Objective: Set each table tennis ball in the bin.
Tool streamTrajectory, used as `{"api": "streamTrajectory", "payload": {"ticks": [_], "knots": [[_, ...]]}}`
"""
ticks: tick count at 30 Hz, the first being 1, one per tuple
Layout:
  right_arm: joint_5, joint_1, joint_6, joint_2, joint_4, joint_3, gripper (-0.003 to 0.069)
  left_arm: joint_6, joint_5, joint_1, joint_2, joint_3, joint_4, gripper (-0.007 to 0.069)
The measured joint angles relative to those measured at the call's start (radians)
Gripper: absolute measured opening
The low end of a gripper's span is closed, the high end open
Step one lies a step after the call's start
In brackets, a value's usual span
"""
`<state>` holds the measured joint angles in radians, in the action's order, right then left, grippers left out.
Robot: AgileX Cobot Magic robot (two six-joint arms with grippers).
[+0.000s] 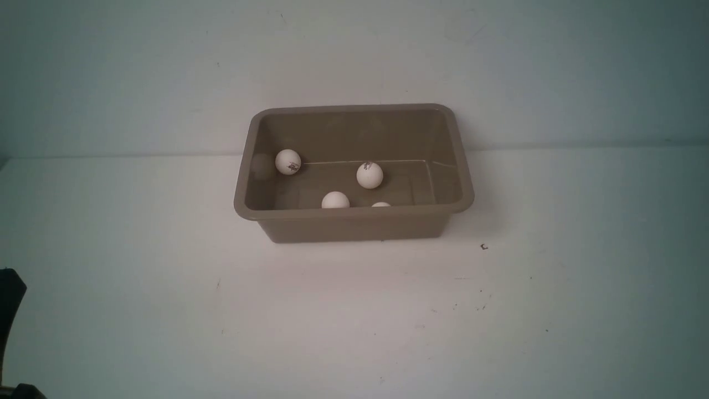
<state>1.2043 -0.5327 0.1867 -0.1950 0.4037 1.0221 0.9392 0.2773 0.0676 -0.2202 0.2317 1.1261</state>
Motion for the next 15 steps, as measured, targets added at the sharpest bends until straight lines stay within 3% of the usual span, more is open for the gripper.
{"api": "streamTrajectory", "payload": {"ticks": [5, 11, 15], "knots": [[-0.192, 0.0, 0.09, 0.053, -0.018, -0.292, -0.0013, 0.0, 0.066, 0.0, 0.0, 0.0, 0.055, -0.0004], [-0.495, 0.0, 0.102, 0.053, -0.031, -0.541, -0.0013, 0.0, 0.09, 0.0, 0.001, 0.0, 0.076, -0.0004], [-0.605, 0.0, 0.102, 0.052, -0.032, -0.641, -0.0013, 0.0, 0.092, 0.0, 0.001, 0.0, 0.079, -0.0004]]}}
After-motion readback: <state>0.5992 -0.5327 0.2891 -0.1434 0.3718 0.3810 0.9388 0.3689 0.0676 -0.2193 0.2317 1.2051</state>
